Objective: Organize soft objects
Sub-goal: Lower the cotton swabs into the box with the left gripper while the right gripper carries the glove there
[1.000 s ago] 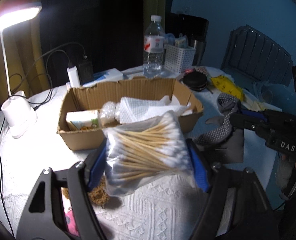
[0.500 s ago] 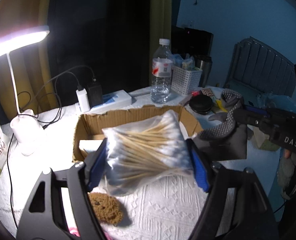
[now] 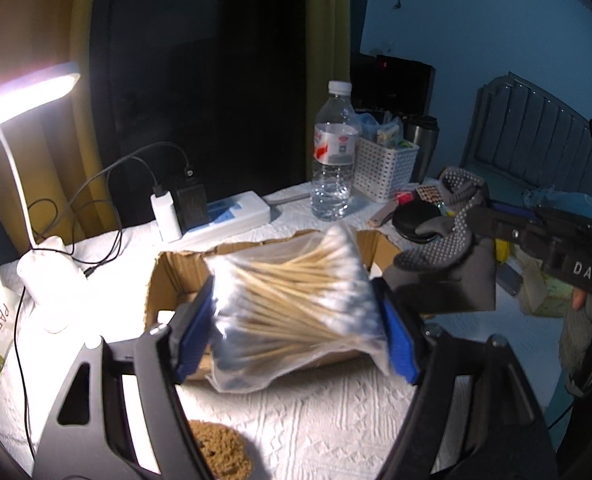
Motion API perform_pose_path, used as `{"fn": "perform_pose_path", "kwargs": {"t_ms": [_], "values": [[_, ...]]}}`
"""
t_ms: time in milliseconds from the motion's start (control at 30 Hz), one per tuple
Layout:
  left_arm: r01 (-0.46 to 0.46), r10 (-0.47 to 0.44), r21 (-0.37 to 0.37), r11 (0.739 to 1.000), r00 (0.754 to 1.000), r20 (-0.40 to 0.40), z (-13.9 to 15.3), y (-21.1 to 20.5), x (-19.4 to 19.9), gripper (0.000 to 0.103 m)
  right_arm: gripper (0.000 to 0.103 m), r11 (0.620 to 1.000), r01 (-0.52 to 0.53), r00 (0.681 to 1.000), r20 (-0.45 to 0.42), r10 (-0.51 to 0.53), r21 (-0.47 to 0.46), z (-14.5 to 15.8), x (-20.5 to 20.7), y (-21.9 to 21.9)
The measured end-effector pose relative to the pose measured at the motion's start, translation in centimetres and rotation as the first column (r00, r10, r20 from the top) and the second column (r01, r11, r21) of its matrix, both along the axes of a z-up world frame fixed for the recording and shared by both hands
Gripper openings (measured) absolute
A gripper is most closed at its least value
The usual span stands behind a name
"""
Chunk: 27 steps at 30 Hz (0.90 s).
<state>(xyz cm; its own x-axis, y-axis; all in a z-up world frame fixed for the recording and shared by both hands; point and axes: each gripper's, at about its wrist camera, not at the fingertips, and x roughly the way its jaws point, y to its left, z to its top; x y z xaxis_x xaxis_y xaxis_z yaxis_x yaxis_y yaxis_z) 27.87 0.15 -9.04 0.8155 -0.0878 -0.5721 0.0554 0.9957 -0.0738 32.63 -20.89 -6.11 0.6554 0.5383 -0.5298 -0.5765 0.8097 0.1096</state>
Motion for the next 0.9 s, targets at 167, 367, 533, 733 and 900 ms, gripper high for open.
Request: {"fn": "perform_pose_path", "kwargs": {"t_ms": [167, 367, 533, 733, 900], "values": [[-0.004, 0.004, 0.004, 1.000, 1.000, -0.014, -0.5, -0.2, 1.1, 0.074, 0.024, 1.000, -0.003, 1.000, -0.017, 0.003, 0.007, -0.6, 1.4, 0.0], [-0.002, 0.002, 0.010, 1.000, 0.999, -0.045, -1.5, -0.6, 2.5, 0.075, 0.024, 1.000, -0.012, 0.999, -0.039, 0.012, 0.015, -1.5, 2.6, 0.1], [0.004, -0.004, 0.008, 1.000, 0.998, -0.069, -2.3, -0.7, 3.6, 0.075, 0.024, 1.000, -0.021, 0.998, -0.060, 0.023, 0.021, -2.2, 3.5, 0.5], [0.019, -0.021, -0.015, 1.000, 0.994, -0.107, -3.2, -0.8, 4.7, 0.075, 0.024, 0.999, -0.026, 0.996, -0.082, 0.028, 0.033, -3.1, 4.6, 0.8], [0.025, -0.025, -0.005, 1.000, 0.991, -0.133, -3.7, -1.1, 5.3, 0.076, 0.025, 0.999, -0.028, 0.994, -0.101, 0.031, 0.034, -3.6, 5.2, 1.3]]}}
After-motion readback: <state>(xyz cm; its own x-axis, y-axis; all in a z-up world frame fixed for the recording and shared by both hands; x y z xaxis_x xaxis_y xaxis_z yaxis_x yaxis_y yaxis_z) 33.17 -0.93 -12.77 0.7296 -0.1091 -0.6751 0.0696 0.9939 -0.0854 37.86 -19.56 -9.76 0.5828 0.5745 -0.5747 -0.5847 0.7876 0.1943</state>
